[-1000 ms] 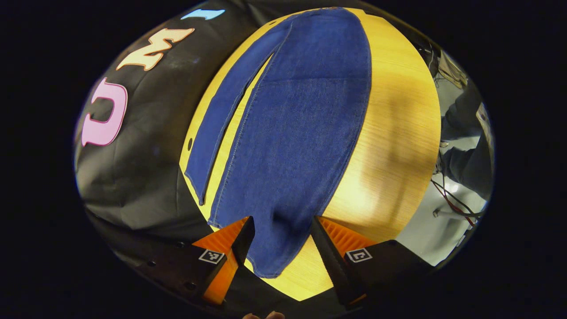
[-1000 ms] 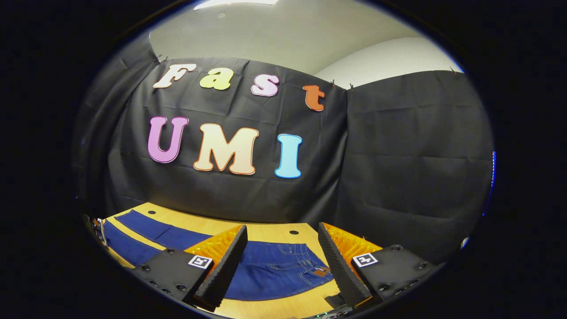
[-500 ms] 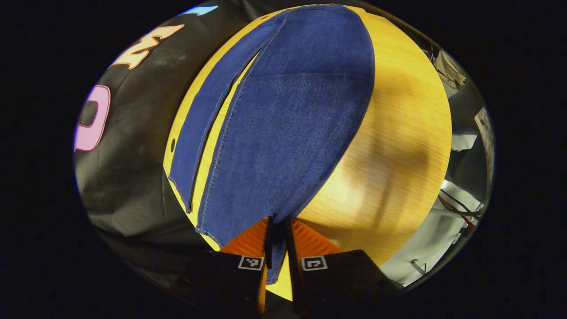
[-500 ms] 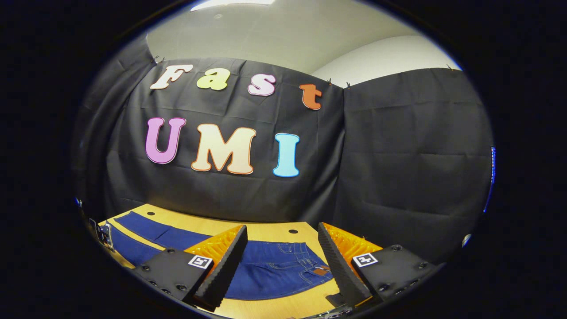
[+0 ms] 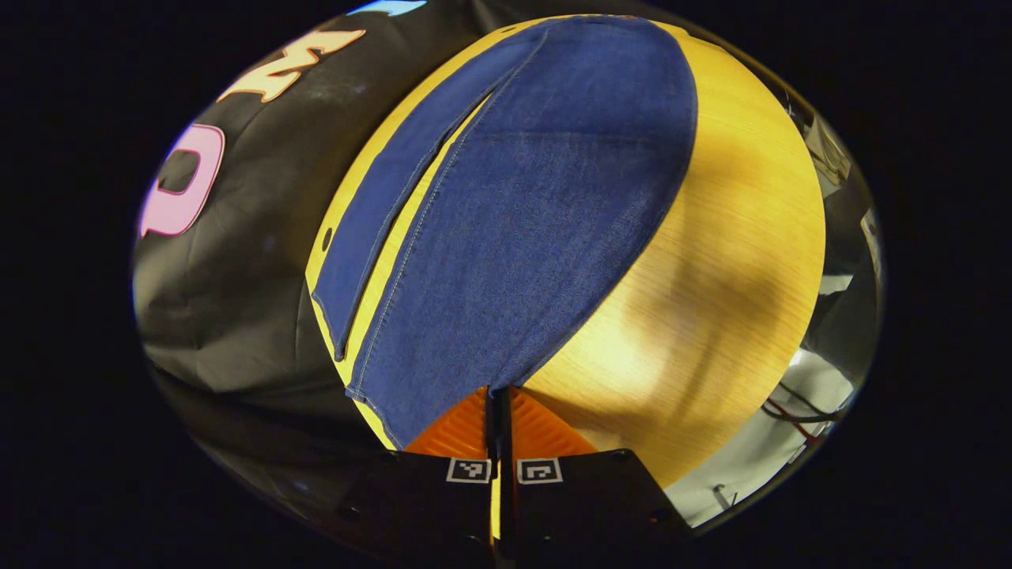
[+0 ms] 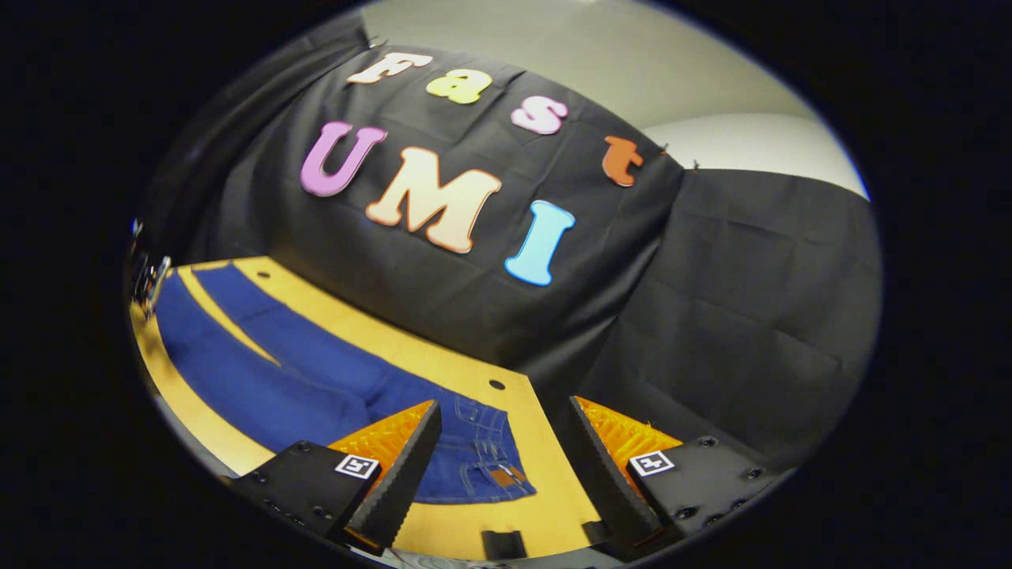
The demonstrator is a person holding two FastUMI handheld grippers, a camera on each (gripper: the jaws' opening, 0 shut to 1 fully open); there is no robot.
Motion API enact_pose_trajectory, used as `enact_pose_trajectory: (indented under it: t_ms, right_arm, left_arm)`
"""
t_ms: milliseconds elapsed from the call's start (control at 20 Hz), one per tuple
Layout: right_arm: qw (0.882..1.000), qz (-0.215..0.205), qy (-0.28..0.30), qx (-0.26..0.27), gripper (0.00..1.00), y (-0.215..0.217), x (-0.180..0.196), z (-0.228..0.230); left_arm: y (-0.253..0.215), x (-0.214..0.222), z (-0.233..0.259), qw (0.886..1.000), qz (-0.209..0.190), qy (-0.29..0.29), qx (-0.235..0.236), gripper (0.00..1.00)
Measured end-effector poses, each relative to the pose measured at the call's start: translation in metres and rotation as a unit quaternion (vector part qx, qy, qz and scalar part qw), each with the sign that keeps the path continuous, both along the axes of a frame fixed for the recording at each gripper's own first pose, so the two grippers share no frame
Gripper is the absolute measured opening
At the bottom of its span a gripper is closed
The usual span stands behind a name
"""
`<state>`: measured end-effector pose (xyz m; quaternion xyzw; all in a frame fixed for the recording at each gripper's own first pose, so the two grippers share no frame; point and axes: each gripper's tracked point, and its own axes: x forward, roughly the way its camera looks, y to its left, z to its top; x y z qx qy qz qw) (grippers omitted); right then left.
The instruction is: Grasp the waist and the cuffs of the jeans and fold them to make the two legs overlap; first hold the waist and fold one-third of the jeans toward the cuffs, then hold the cuffs and fold the remaining one-third in the same direction to finish folding.
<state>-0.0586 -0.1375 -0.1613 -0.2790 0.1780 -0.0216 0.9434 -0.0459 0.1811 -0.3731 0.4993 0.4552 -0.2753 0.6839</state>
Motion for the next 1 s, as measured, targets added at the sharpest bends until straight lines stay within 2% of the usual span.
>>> enact_pose_trajectory:
  t_ms: [150,350,650,800,1000]
  right_arm:
    - [0.997,0.026,0.053,-0.042,0.99,-0.023,-0.002,-0.039]
    - [0.984,0.067,0.132,-0.096,0.99,-0.049,-0.01,-0.099]
    - [0.951,0.144,0.226,-0.153,0.99,-0.057,-0.018,-0.172]
    - [0.931,0.187,0.268,-0.163,1.0,-0.053,-0.021,-0.204]
    - [0.911,0.208,0.321,-0.155,1.0,-0.055,-0.026,-0.24]
  left_arm:
    - [0.0,0.0,-0.001,1.0,0.005,0.009,0.008,0.0]
    - [0.0,0.0,0.0,1.0,0.022,0.015,0.013,0.0]
    - [0.001,0.002,-0.002,0.999,0.035,0.01,0.033,0.0]
    - [0.002,0.003,-0.001,0.998,0.05,0.01,0.038,0.0]
    - [0.0,0.002,-0.001,0.997,0.051,0.003,0.052,0.0]
